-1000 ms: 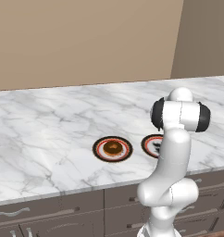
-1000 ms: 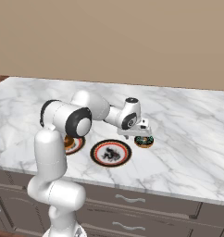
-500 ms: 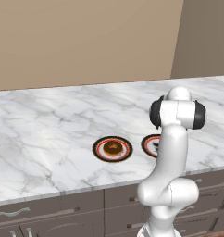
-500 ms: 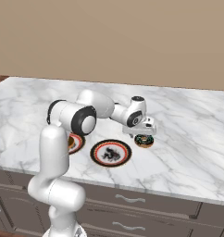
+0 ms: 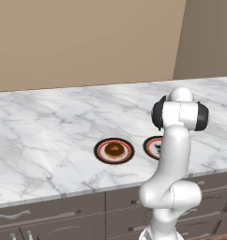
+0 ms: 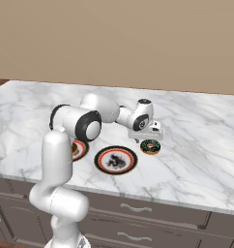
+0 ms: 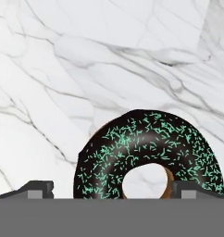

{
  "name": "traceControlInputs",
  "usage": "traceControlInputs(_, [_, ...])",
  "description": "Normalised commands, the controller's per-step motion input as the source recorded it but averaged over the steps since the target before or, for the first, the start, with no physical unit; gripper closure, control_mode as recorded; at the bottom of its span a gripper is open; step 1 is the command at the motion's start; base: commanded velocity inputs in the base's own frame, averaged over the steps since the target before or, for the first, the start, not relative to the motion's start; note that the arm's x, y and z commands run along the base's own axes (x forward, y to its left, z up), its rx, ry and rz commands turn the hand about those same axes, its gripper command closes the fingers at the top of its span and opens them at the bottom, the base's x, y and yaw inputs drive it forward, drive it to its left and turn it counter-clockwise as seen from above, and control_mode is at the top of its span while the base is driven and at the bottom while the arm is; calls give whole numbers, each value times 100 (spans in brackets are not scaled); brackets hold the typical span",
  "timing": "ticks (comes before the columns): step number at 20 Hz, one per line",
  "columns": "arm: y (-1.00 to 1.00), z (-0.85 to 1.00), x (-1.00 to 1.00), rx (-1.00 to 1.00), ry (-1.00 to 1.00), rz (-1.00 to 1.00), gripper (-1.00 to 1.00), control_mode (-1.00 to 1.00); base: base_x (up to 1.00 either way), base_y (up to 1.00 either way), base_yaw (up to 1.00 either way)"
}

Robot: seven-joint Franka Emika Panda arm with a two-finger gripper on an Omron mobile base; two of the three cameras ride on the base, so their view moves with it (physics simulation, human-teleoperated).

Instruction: Place the pastries on the plates.

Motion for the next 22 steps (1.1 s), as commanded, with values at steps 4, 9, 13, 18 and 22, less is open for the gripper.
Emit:
traceControlInputs(4, [0,-1,0,0,0,0,-100,-100,0,0,0])
traceControlInputs(9, [0,-7,0,0,0,0,-100,-100,0,0,0])
traceControlInputs(13, [10,-30,0,-3,0,0,-100,-100,0,0,0])
traceControlInputs(18, [9,-26,0,-3,4,0,-100,-100,0,0,0])
traceControlInputs(22, [16,-23,0,-4,8,0,-100,-100,0,0,0])
